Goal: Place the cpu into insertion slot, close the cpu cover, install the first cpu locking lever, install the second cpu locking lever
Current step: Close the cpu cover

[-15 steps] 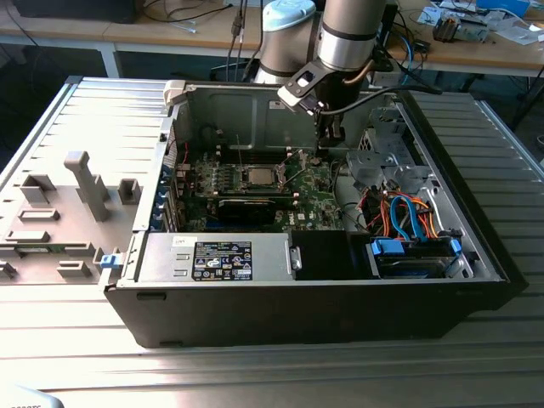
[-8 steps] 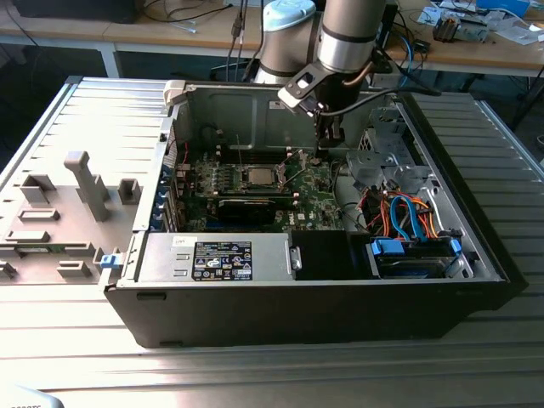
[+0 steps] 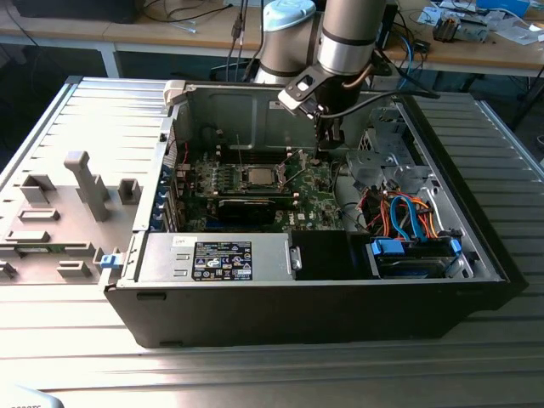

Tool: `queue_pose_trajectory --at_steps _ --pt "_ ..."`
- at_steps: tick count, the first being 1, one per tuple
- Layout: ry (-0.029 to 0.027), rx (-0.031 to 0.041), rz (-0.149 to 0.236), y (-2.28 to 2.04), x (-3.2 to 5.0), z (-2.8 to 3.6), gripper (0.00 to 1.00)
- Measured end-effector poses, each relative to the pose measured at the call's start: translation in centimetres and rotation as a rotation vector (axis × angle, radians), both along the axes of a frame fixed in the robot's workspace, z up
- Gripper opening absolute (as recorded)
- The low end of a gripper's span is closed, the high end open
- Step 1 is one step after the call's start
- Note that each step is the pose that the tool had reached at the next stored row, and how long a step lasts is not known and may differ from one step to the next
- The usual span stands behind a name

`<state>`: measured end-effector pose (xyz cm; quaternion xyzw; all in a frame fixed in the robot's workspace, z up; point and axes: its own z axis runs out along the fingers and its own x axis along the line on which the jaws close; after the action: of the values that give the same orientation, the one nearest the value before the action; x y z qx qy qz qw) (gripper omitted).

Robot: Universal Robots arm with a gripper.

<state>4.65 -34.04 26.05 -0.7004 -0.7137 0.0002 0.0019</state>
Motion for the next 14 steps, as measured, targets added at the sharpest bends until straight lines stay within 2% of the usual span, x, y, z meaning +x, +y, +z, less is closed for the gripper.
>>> queue_pose_trajectory --at_steps 14 --pt "0.0004 0.0005 0.000 0.51 0.11 -0.78 0.11"
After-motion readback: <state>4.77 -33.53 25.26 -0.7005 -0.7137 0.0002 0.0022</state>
